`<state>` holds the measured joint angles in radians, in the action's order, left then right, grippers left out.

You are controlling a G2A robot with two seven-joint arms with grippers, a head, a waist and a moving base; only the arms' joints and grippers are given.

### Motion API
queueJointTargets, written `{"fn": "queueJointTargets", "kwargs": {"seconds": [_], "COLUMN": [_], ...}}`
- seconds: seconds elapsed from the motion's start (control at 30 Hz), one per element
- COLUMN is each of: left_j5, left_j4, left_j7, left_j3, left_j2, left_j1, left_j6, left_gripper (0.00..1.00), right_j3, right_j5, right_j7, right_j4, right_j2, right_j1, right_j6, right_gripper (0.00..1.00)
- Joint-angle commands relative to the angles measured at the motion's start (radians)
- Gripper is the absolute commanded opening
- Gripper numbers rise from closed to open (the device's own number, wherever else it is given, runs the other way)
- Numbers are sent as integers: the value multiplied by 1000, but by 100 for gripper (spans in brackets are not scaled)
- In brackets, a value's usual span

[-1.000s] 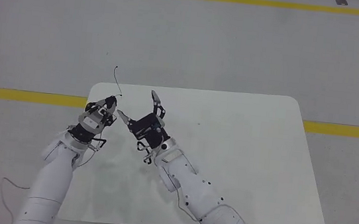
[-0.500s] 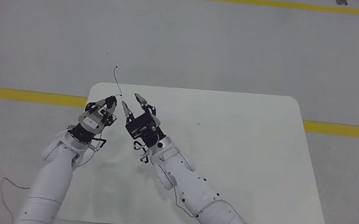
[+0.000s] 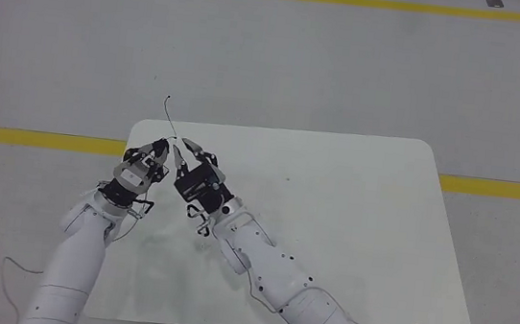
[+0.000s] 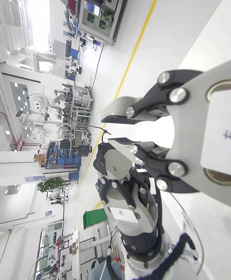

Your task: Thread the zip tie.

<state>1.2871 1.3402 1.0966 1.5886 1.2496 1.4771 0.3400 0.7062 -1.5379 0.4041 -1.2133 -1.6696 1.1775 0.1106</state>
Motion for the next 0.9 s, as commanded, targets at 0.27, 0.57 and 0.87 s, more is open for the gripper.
{"fn": "queueJointTargets", "kwargs": {"seconds": [0.27,0.57,0.87], "left_j5": [0,0,0], "left_j4": [0,0,0], "left_j7": [0,0,0], "left_j3": [0,0,0], "left_j2": [0,0,0], "left_j1": [0,0,0], "left_j6": [0,0,0], "left_gripper": [0,0,0], "right_j3": [-7,-3,2], "right_j5": [-1,-10,-17], "right_j7": [6,6,2], "right_j4": [14,18,20], "right_j2": [-12,-19,-25], "right_j1": [-6,-4,0], "right_j6": [3,21,25], "right_gripper": [15,13,15]}}
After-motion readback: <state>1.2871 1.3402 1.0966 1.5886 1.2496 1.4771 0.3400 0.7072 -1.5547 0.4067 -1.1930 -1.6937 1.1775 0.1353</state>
